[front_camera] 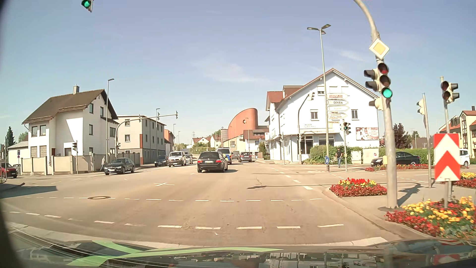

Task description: Follow the waypoints while adhering to traffic rules and regulations

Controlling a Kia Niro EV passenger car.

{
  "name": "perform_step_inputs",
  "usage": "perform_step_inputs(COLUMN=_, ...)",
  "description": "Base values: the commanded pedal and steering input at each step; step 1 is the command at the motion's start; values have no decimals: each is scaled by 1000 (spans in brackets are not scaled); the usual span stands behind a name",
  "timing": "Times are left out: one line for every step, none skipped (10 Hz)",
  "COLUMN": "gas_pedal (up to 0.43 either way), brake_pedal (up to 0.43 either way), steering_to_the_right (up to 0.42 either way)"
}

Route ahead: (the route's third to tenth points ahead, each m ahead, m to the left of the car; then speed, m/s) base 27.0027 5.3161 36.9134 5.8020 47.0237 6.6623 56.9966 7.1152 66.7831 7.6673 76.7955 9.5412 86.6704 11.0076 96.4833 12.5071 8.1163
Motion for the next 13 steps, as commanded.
perform_step_inputs(gas_pedal=150, brake_pedal=0, steering_to_the_right=-3)
perform_step_inputs(gas_pedal=150, brake_pedal=0, steering_to_the_right=-3)
perform_step_inputs(gas_pedal=150, brake_pedal=0, steering_to_the_right=-3)
perform_step_inputs(gas_pedal=138, brake_pedal=0, steering_to_the_right=-3)
perform_step_inputs(gas_pedal=110, brake_pedal=0, steering_to_the_right=-4)
perform_step_inputs(gas_pedal=87, brake_pedal=0, steering_to_the_right=-4)
perform_step_inputs(gas_pedal=79, brake_pedal=0, steering_to_the_right=-6)
perform_step_inputs(gas_pedal=79, brake_pedal=0, steering_to_the_right=-8)
perform_step_inputs(gas_pedal=79, brake_pedal=0, steering_to_the_right=-9)
perform_step_inputs(gas_pedal=79, brake_pedal=0, steering_to_the_right=-9)
perform_step_inputs(gas_pedal=98, brake_pedal=0, steering_to_the_right=-9)
perform_step_inputs(gas_pedal=98, brake_pedal=0, steering_to_the_right=-9)
perform_step_inputs(gas_pedal=98, brake_pedal=0, steering_to_the_right=-10)
